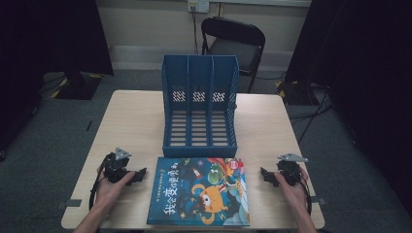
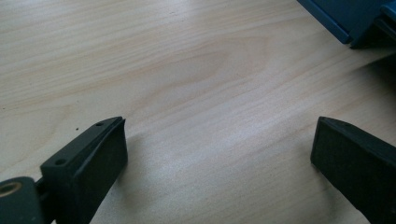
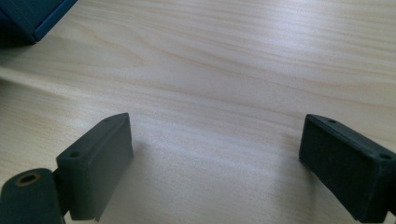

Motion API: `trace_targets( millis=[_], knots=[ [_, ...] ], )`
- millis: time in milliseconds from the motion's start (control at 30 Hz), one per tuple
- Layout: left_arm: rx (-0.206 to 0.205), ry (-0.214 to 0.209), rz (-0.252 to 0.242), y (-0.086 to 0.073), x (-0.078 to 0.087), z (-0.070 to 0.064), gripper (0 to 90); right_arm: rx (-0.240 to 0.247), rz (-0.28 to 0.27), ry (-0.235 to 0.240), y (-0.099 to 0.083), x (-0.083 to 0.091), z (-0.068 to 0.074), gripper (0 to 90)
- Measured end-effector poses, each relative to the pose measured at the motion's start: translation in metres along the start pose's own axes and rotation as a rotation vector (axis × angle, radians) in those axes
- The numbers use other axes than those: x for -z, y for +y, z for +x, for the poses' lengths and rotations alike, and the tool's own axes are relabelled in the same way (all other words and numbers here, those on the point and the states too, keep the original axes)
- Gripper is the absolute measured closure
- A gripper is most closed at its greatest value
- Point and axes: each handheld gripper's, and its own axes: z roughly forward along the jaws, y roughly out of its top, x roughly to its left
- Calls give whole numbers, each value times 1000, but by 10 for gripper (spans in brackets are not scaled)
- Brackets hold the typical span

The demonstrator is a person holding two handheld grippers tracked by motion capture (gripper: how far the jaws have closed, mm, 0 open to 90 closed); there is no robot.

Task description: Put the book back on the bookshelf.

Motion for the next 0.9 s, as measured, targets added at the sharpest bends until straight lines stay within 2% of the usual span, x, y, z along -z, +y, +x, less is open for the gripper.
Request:
trace_targets(
  millis=[33,100,133,200,233,467,533,667,733,800,900],
  knots=[
    [-4,3,4,0,1,1,40,0,0,0,0,0,0,89],
    [16,5,-1,0,2,1,75,-1,0,-1,0,0,0,89],
    [4,4,10,1,3,2,88,-1,0,0,0,0,0,89],
    [18,7,9,1,4,3,148,-1,0,-1,0,0,0,91],
    [9,7,28,3,5,5,158,0,0,2,0,0,0,92],
    [9,3,52,3,9,4,178,2,2,-1,0,1,0,101],
    [32,-26,50,3,14,5,182,0,7,1,0,2,1,114],
    [28,-34,44,3,19,3,193,-2,20,8,0,4,1,130],
    [34,-62,40,2,24,1,208,-8,27,25,1,6,2,148],
    [35,-76,33,2,29,-2,250,-12,28,67,1,12,6,199],
    [42,-81,21,3,35,-5,271,-8,15,90,3,16,9,232]
  ],
)
